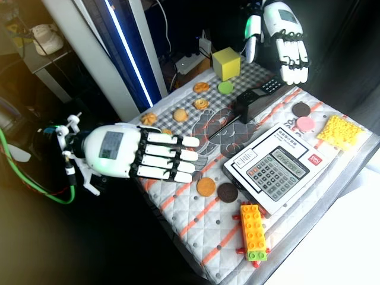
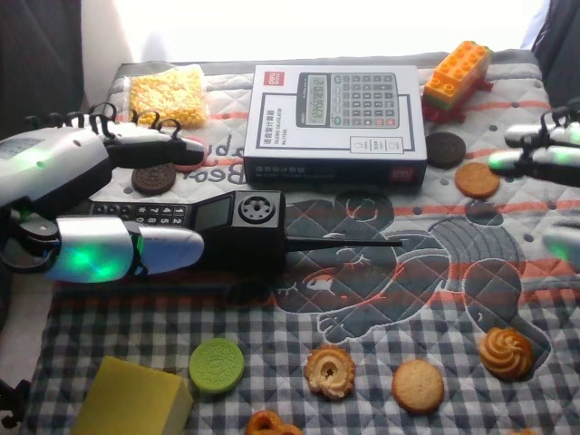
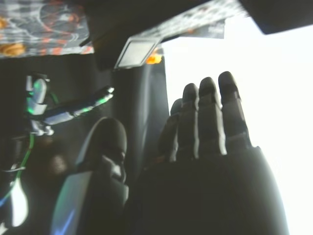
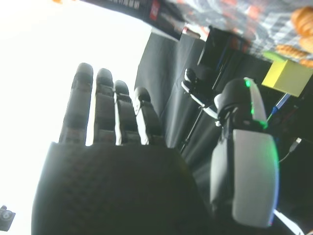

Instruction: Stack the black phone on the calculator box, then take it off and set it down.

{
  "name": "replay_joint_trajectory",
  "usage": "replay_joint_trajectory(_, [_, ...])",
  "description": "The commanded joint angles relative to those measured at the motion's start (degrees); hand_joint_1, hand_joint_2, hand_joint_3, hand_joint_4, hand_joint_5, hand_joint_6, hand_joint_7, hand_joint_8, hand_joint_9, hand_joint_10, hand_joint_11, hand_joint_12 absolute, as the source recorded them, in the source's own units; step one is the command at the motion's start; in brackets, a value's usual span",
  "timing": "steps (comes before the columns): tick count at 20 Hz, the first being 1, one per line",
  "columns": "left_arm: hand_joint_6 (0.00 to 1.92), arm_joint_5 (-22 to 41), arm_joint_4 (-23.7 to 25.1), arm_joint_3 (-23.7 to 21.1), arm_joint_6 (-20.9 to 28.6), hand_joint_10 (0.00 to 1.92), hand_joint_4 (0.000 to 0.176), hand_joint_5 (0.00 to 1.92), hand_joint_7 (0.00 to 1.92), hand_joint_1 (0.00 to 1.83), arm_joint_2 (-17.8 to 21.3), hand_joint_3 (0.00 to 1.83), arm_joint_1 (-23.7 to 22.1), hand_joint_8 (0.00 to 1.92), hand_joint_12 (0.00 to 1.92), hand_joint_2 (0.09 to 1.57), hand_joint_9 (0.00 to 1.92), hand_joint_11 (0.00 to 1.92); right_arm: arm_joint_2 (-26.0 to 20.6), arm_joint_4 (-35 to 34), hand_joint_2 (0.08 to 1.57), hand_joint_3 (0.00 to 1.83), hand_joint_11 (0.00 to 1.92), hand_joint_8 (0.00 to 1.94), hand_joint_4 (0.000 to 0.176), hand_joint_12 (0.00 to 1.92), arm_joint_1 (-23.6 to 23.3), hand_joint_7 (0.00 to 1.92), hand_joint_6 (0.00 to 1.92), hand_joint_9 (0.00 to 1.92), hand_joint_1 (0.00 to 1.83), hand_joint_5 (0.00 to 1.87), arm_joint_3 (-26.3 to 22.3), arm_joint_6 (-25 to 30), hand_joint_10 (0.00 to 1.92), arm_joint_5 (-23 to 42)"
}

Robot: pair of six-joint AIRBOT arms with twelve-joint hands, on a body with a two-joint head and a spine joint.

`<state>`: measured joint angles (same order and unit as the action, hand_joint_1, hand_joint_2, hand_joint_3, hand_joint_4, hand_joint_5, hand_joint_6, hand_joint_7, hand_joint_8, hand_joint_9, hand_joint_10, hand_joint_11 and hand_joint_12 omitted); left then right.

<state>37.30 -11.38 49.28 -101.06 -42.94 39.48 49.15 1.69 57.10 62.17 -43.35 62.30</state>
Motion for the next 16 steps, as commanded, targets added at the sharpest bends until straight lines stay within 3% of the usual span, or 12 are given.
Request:
replay_joint_trajectory(1, [0.00, 5.86, -0.37, 0.68, 0.23, 0.00, 0.136, 0.19, 0.01, 0.46, -0.53, 0.00, -1.17, 0.00, 0.02, 1.00, 0.00, 0.00, -0.06, -1.21, 1.42, 0.01, 0.22, 0.00, 0.055, 0.57, -0.21, 0.29, 0.00, 0.37, 0.19, 0.42, 0.28, 0.29, 0.01, 6.85])
replay_joint_trajectory(2, [0.00, 4.81, -0.44, 1.47, 0.23, 0.00, 0.168, 0.15, 0.00, 0.47, -1.30, 0.00, -1.94, 0.00, 0.00, 0.96, 0.00, 0.00, -0.06, -1.08, 1.44, 0.01, 0.23, 0.00, 0.046, 0.57, -0.21, 0.29, 0.00, 0.36, 0.15, 0.42, 0.26, 0.32, 0.01, 6.85])
replay_joint_trajectory(3, [0.00, 4.02, -0.39, 1.92, 0.23, 0.00, 0.174, 0.13, 0.00, 0.48, -1.79, 0.00, -2.47, 0.00, 0.00, 0.92, 0.00, 0.00, -0.06, -0.89, 1.44, 0.01, 0.22, 0.00, 0.053, 0.56, -0.19, 0.29, 0.00, 0.36, 0.14, 0.42, 0.26, 0.39, 0.00, 6.85])
replay_joint_trajectory(7, [0.00, 2.36, -0.12, 3.11, -0.08, 0.00, 0.176, 0.06, 0.00, 0.55, -2.74, 0.00, -3.72, 0.00, 0.00, 0.86, 0.00, 0.00, -0.06, -0.55, 1.43, 0.00, 0.30, 0.00, 0.049, 0.42, -0.21, 0.32, 0.00, 0.38, 0.19, 0.44, 0.26, 0.91, 0.00, 6.85])
replay_joint_trajectory(9, [0.00, 0.88, -0.77, 3.41, -2.40, 0.00, 0.176, 0.05, 0.00, 0.63, -3.19, 0.00, -4.16, 0.00, 0.00, 0.81, 0.00, 0.00, -0.07, -0.47, 1.43, 0.00, 0.33, 0.00, 0.067, 0.51, -0.20, 0.33, 0.00, 0.45, 0.21, 0.43, 0.26, 1.01, 0.00, 6.85])
replay_joint_trajectory(12, [0.02, -0.34, -5.03, 2.63, -14.33, 0.00, 0.176, 0.12, 0.00, 0.63, -4.55, 0.00, -4.46, 0.00, 0.01, 0.78, 0.00, 0.01, -0.08, -0.30, 1.43, 0.00, 0.25, 0.00, 0.076, 0.58, -0.20, 0.32, 0.00, 0.40, 0.22, 0.42, 0.24, 1.38, 0.00, 6.86])
replay_joint_trajectory(15, [0.00, -0.51, -6.81, 3.05, -16.13, 0.00, 0.176, 0.16, 0.03, 0.63, -5.43, 0.00, -3.71, 0.01, 0.03, 0.76, 0.00, 0.04, -0.08, 0.09, 1.43, 0.00, 0.25, 0.00, 0.094, 0.56, -0.20, 0.33, 0.00, 0.39, 0.20, 0.41, 0.23, 1.97, 0.00, 6.87])
replay_joint_trajectory(16, [0.00, -0.98, -7.20, 3.49, -16.13, 0.01, 0.176, 0.16, 0.04, 0.64, -5.67, 0.00, -3.72, 0.01, 0.03, 0.77, 0.02, 0.05, -0.09, 0.17, 1.42, 0.00, 0.28, 0.00, 0.114, 0.56, -0.20, 0.33, 0.00, 0.41, 0.20, 0.41, 0.23, 2.08, 0.01, 6.87])
